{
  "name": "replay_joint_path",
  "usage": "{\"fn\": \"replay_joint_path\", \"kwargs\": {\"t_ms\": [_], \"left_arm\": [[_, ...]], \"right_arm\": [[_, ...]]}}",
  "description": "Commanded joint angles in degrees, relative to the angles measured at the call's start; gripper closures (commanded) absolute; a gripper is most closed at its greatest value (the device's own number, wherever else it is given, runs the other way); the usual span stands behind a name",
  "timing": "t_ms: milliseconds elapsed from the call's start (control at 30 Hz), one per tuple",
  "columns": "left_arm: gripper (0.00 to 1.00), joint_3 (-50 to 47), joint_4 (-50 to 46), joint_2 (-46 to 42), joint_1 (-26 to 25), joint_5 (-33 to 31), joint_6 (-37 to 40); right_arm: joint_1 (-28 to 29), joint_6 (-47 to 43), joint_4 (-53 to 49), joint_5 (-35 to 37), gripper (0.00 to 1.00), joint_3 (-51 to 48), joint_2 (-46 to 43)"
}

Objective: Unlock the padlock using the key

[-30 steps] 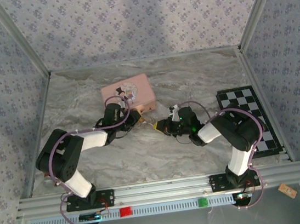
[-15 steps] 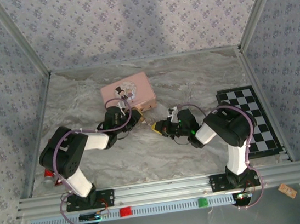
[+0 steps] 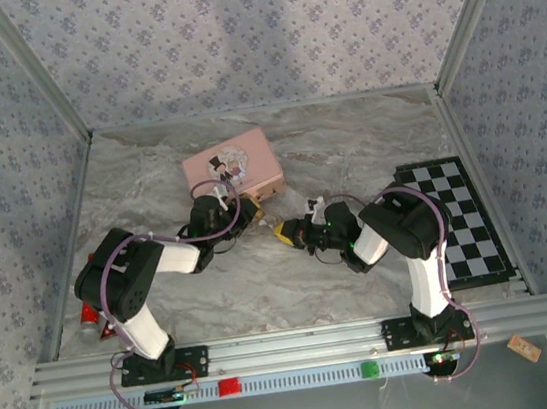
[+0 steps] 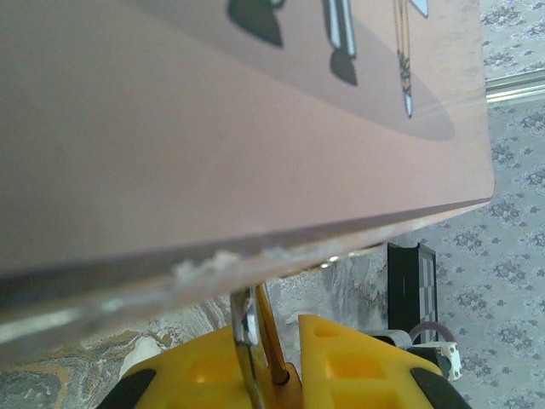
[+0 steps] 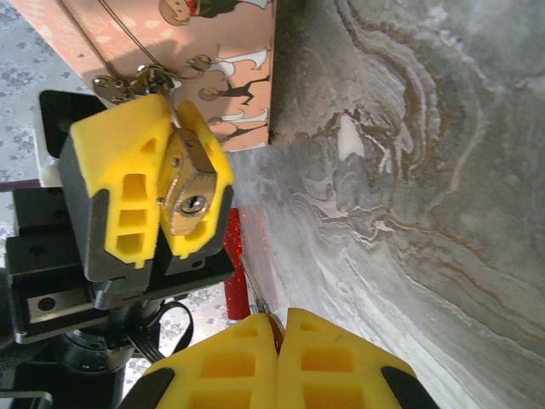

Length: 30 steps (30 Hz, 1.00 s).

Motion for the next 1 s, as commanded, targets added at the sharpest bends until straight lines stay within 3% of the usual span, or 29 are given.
{"fn": "replay_joint_path", "kwargs": {"t_ms": [0,967], "left_arm": [[0.96,-0.36,3.31,1.35,-0.42,5.39,-5.64],[0.96,-2.10,6.77,1.35,-0.52,5.78,-8.48]], "right_arm": [[-0.49,1.45,3.62,-1.07,1.00,0.74,1.33],[-0.07,2.93,3.66,-2.65,1.00,4.98,2.21]]}}
